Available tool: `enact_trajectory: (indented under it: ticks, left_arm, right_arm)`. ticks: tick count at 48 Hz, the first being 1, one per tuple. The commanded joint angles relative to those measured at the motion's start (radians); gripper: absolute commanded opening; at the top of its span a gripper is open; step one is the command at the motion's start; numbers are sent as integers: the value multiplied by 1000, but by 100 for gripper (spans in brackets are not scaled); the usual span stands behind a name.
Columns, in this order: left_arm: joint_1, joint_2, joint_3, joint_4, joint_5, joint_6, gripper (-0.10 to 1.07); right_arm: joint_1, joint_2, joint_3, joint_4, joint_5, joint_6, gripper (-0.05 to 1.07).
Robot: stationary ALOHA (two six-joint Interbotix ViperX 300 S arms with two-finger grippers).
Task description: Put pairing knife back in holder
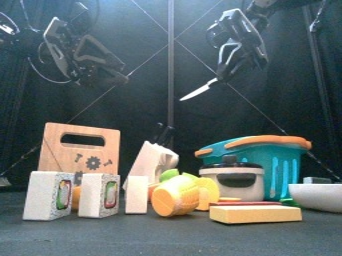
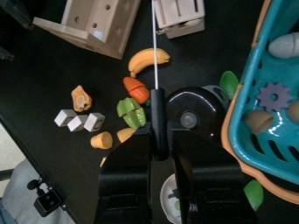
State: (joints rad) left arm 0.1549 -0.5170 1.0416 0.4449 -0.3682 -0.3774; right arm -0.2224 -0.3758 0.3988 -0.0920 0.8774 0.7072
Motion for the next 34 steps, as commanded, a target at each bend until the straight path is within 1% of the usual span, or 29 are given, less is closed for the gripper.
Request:
enact_trajectory:
  ticks: [1,4,10,13,19,21,28,34]
  left_arm:
    - [5,-2,-8,-3,-3,0,85]
    - [6,-2,-5,-3,-3,-2,85]
    - [12,-2,2,-3,-2,-2,85]
    - [12,-2,3,-8,-2,-2,85]
    - [14,-2,8,-21,-2,0,85]
    - [15,-3,11,-25,-2,0,85]
    - [23,-15,21,-25,12,0,85]
    - [25,-41,37,-25,43,-2,85]
  right_arm:
    - [-67,20,-83,74,87,-87,45]
    - [-101,51,-124,118,146,-146,45]
    - [-144,127,-219,198,264,-273,45]
    - [-173,158,-264,218,322,-322,45]
    - [-229,222,-342,244,422,-380,45]
    - [-242,256,-374,249,460,-399,45]
    - [-265,364,-479,242,566,-437,45]
    - [-276,445,-558,242,623,-482,45]
